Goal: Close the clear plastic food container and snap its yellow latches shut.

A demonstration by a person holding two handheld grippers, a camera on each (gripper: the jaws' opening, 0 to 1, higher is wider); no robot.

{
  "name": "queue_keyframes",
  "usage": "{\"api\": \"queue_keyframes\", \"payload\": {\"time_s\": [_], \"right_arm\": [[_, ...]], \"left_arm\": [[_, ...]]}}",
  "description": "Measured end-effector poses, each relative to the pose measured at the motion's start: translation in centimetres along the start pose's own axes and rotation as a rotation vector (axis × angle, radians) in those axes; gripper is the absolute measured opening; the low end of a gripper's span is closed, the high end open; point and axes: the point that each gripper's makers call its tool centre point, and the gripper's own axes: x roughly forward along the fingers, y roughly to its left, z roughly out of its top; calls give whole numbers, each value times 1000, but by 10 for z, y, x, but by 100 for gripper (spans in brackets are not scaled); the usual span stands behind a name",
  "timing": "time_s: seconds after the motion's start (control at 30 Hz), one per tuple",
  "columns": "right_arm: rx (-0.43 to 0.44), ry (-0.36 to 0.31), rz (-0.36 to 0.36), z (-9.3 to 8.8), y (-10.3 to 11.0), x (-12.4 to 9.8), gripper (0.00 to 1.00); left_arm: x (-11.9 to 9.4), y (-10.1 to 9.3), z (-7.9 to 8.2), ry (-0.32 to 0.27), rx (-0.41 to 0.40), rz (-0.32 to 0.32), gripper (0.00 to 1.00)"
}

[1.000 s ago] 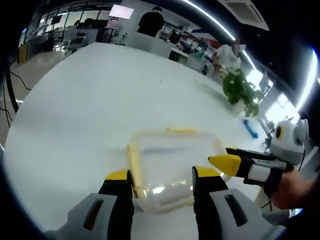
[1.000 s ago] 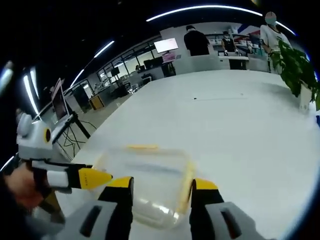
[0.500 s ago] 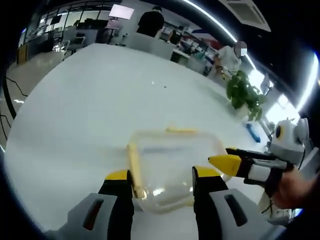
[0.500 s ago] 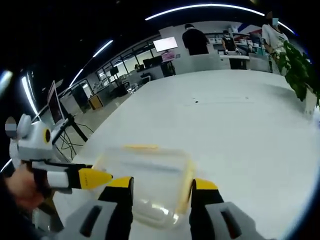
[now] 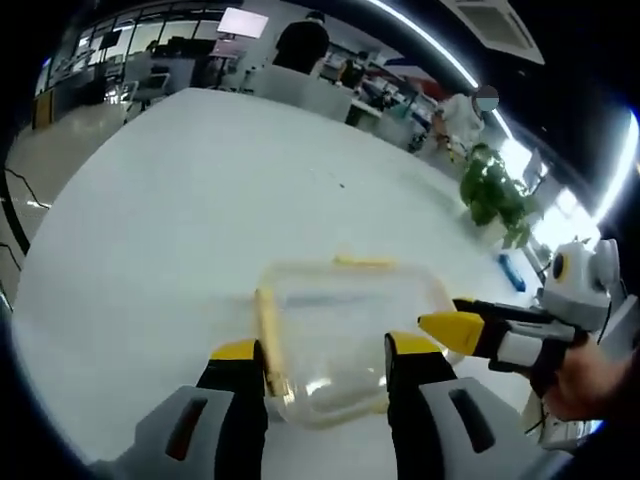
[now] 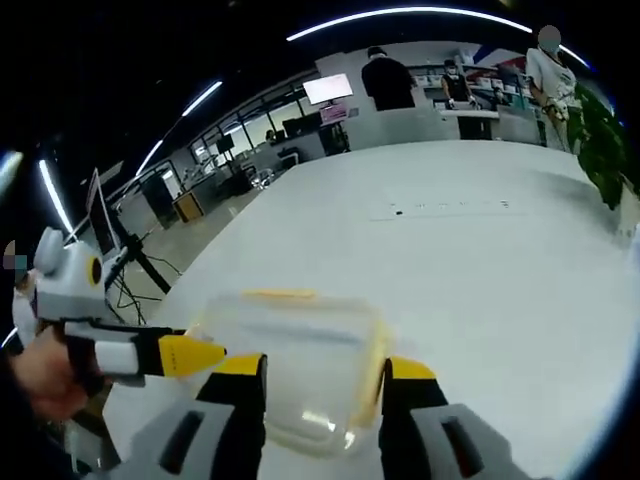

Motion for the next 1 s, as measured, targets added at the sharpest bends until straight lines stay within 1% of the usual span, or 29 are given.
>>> {"api": "queue_keyframes", "payload": {"time_s": [0.13,0.43,0.47,0.5,0.53,0.6,0.63,0.7,0.77,0.83,0.87,0.9,0.97,1.0], "right_arm": [[11,-10,-1,0,0,-1,44],[14,-6,13,1,-1,0,46],[17,-4,13,0,-1,0,48],[18,-5,9,-1,-2,0,50],[20,-6,6,-1,-4,0,52],[21,-29,1,1,-6,-2,57],[9,-72,8,7,-7,-3,59],[8,-78,12,7,-8,-4,63],[24,-107,34,11,-7,-4,70],[22,-112,67,12,-4,-2,76],[13,-116,74,13,-4,-1,80],[20,-121,80,15,-4,-1,85],[27,-166,87,24,-4,-3,97],[28,-161,85,23,-5,-4,100]], "left_arm": [[0,1,1,-14,-10,9,47],[1,3,3,-8,-15,6,49],[1,3,4,-12,-10,9,49],[1,10,11,-38,43,31,50],[0,12,12,-41,41,43,52],[-2,14,17,-63,33,46,60],[-2,17,18,-69,33,48,64],[-2,18,19,-76,34,41,72],[0,20,21,-95,32,38,81],[2,21,24,-128,49,23,90],[2,21,23,-137,34,12,95],[2,22,23,-136,32,13,98],[2,24,21,-135,47,21,99],[1,26,21,-137,51,29,99]]}}
